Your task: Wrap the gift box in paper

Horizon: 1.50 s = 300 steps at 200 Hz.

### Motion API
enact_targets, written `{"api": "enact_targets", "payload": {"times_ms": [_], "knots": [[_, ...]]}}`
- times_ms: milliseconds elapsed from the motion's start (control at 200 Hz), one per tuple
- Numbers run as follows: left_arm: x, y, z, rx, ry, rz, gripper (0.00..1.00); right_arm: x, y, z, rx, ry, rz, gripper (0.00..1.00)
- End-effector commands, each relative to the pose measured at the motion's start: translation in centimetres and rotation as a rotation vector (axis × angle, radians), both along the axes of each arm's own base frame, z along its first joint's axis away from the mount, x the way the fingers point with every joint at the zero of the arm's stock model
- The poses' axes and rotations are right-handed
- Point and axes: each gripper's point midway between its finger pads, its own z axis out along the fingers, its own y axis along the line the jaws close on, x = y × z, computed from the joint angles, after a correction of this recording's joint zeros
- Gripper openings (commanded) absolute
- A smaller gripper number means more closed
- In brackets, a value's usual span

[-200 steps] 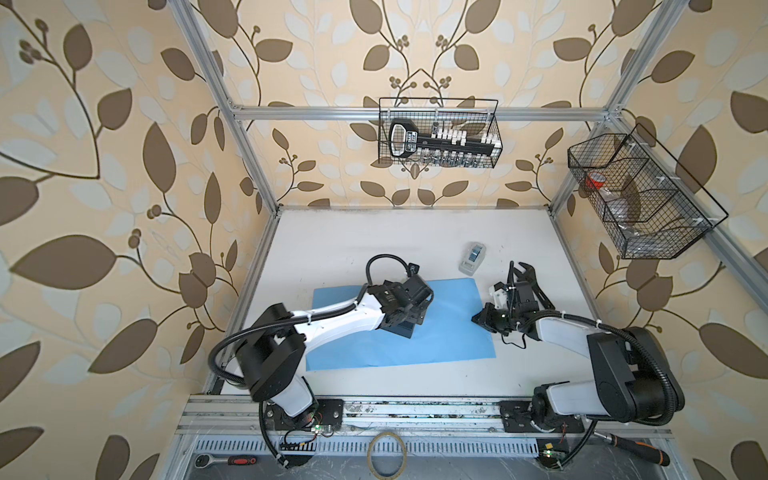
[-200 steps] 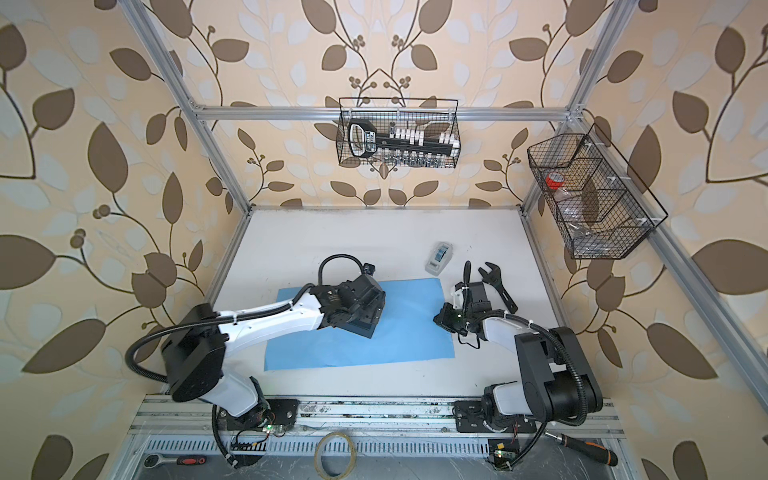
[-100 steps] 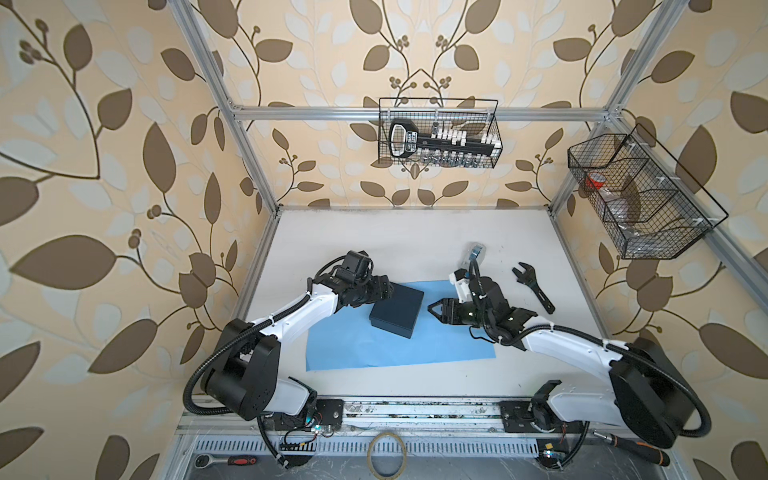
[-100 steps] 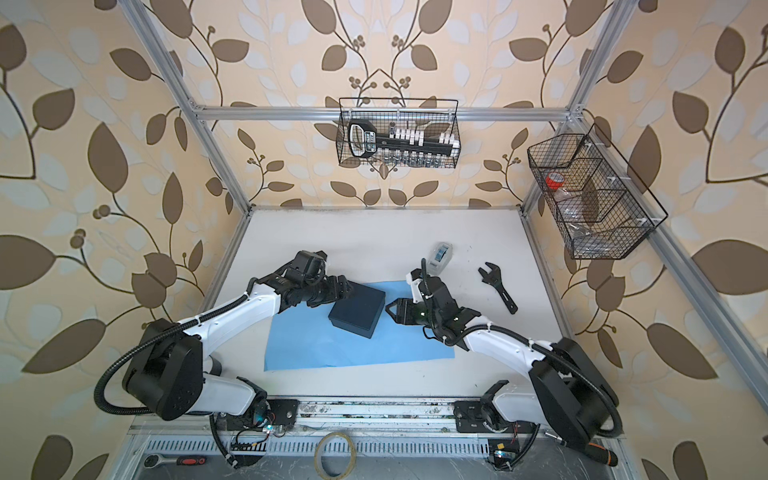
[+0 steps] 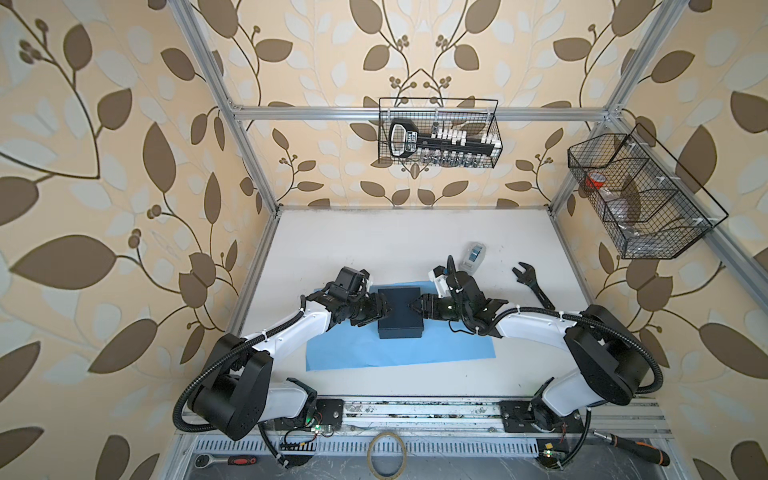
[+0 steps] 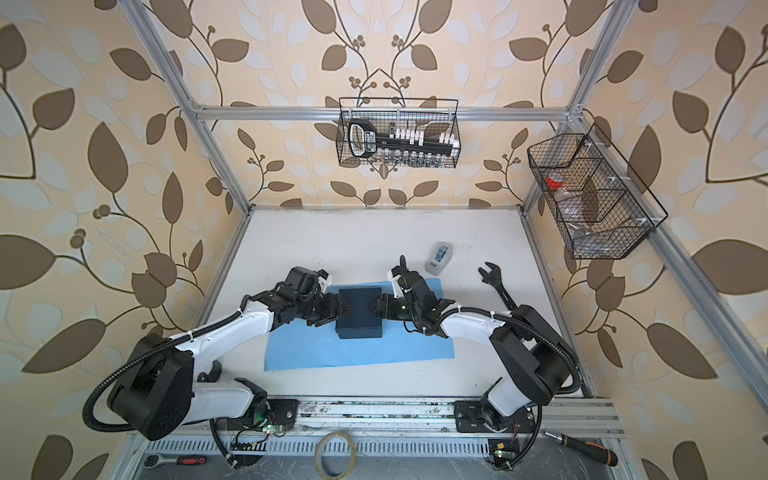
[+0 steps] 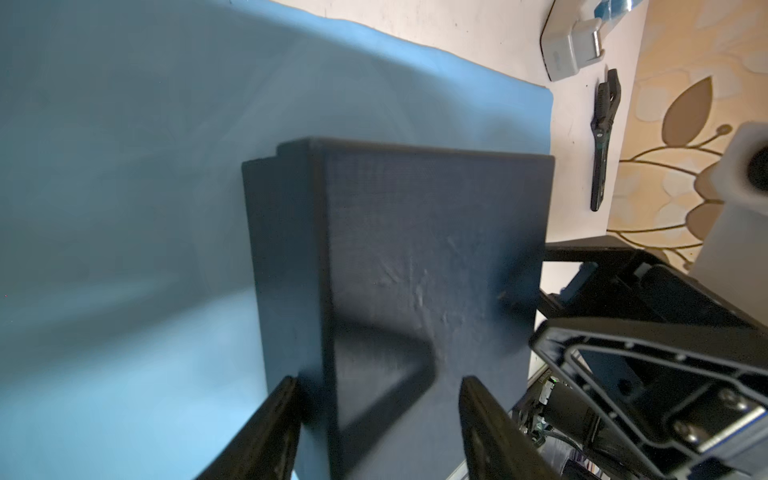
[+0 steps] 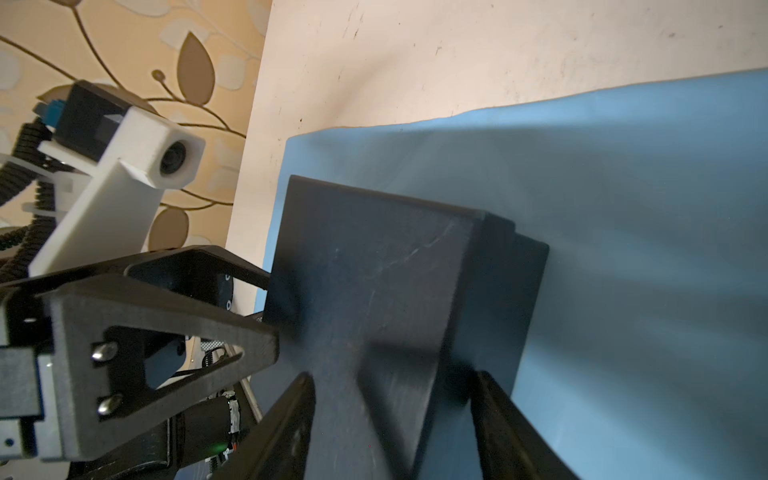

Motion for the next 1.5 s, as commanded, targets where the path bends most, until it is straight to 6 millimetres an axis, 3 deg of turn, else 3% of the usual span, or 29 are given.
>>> {"api": "enact_targets", "payload": {"times_ms": [0,380,660,710,795,910,1090,1210,1280,1494], "knots": [[-0.1,0.0,1.3,-0.032,-0.046,0.0,0.62,-1.0,1.5,0.4,0.028,0.021,0.054,0.58],[0.0,0.3,0.2,0.002,-0.026,0.009,0.63,-1.3,1.3,-0.2,-0.023,0.024,0.048,0.59],[0.2,1.4,0.0,0.058,-0.04,0.046,0.71,-1.1,0.9,-0.2,-0.04,0.024,0.044,0.63],[0.1,1.6,0.3,0.065,-0.045,0.051,0.74,-0.9,0.6,0.1,-0.044,0.017,0.042,0.66],[0.2,2.1,0.8,0.087,-0.061,0.065,0.84,-0.5,-0.3,1.3,-0.047,-0.008,0.037,0.82],[0.2,3.0,1.8,0.115,-0.102,0.096,0.9,-0.3,-3.3,3.0,-0.085,-0.056,0.001,0.87],[0.9,3.2,2.7,0.128,-0.138,0.1,0.88,1.0,-14.7,0.9,-0.294,-0.022,-0.215,0.91],[1.8,3.0,2.4,0.161,-0.132,0.089,0.86,1.7,-20.3,-0.7,-0.407,0.004,-0.355,0.94],[2.3,3.1,2.0,0.185,-0.131,0.088,0.86,1.8,-21.6,-1.9,-0.465,0.039,-0.384,0.94],[2.5,2.9,-0.3,0.211,-0.087,0.064,0.86,1.0,-22.3,-6.4,-0.553,0.182,-0.363,0.91]]}}
